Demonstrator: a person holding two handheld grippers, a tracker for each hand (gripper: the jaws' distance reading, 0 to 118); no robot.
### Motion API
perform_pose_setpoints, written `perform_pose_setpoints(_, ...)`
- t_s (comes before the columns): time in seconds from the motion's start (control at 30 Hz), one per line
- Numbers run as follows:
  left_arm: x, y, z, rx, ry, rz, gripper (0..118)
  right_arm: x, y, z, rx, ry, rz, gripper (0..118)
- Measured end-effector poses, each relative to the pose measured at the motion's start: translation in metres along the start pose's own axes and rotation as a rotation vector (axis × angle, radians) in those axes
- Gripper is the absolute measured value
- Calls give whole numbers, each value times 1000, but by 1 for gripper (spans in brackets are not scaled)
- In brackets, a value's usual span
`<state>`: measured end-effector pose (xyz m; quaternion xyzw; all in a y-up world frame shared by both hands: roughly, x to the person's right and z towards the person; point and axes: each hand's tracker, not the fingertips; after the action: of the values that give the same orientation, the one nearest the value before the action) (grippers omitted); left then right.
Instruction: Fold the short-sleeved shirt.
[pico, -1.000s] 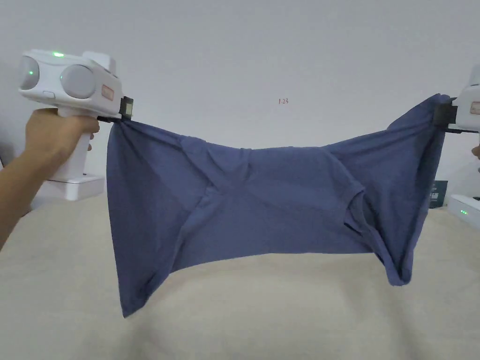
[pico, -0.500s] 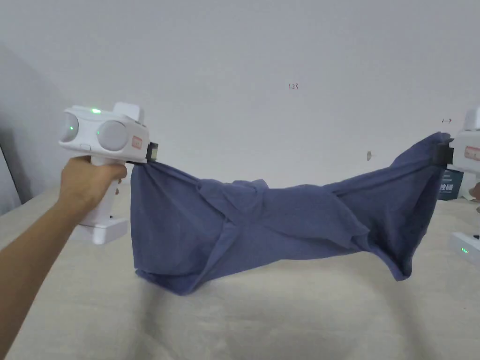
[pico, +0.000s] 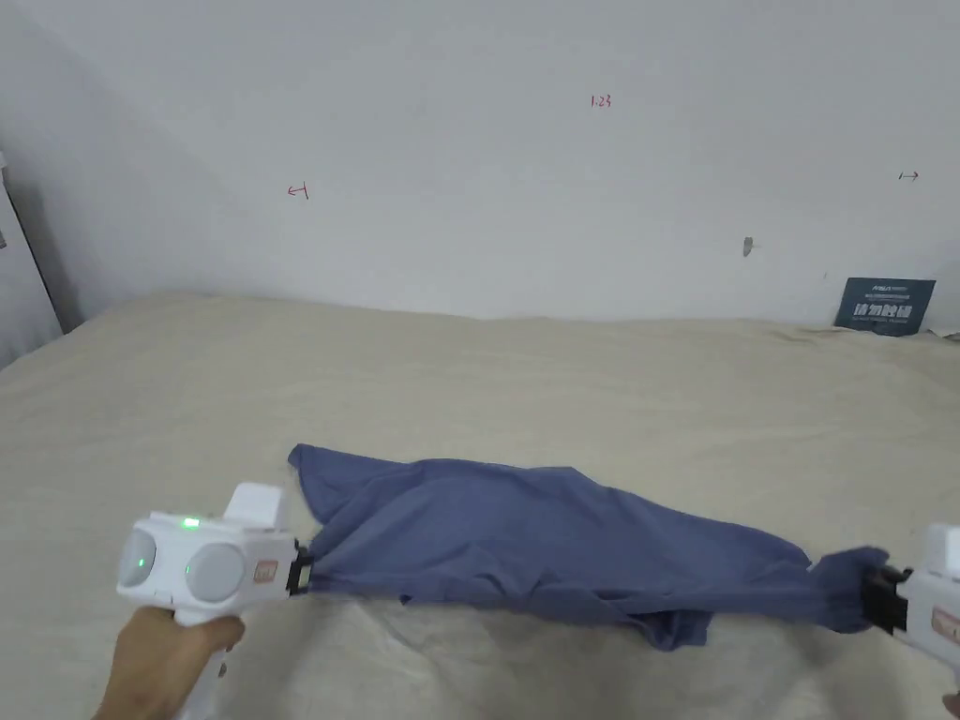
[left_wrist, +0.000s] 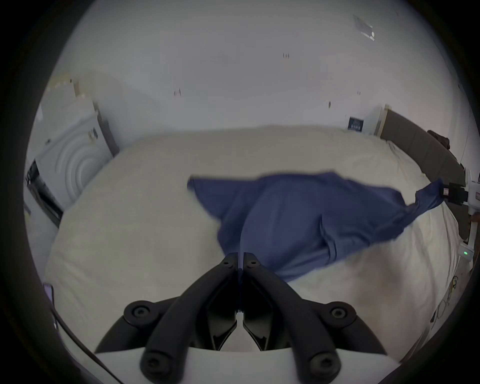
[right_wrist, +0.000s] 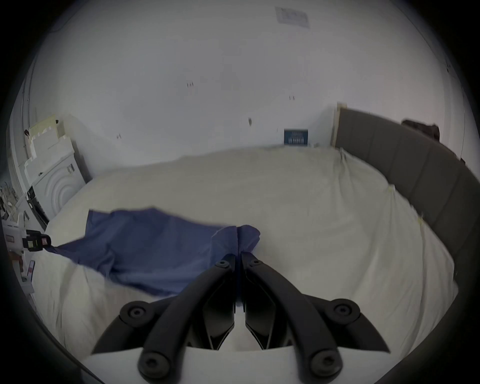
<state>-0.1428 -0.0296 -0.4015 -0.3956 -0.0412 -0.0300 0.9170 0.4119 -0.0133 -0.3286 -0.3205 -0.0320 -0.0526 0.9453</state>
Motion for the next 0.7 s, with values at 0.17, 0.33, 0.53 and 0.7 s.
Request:
perform_pose_setpoints(0.17,-2,-66,0,-74,12,12,0,9,-66,23,-75,-7,-46,2)
perform_pose_setpoints(0.33,-9,-101,23,-88,-3,57,0,18,-104,52,-106,2,-79,2)
perform_pose_setpoints(0.53,-19,-134,61,-86,-26,72,0,32,-132,87,-87,30,-87,2)
perform_pose_setpoints(0.7,-36,-171,97,-96,-36,119,0,42,-152,117,-84,51,-86,2)
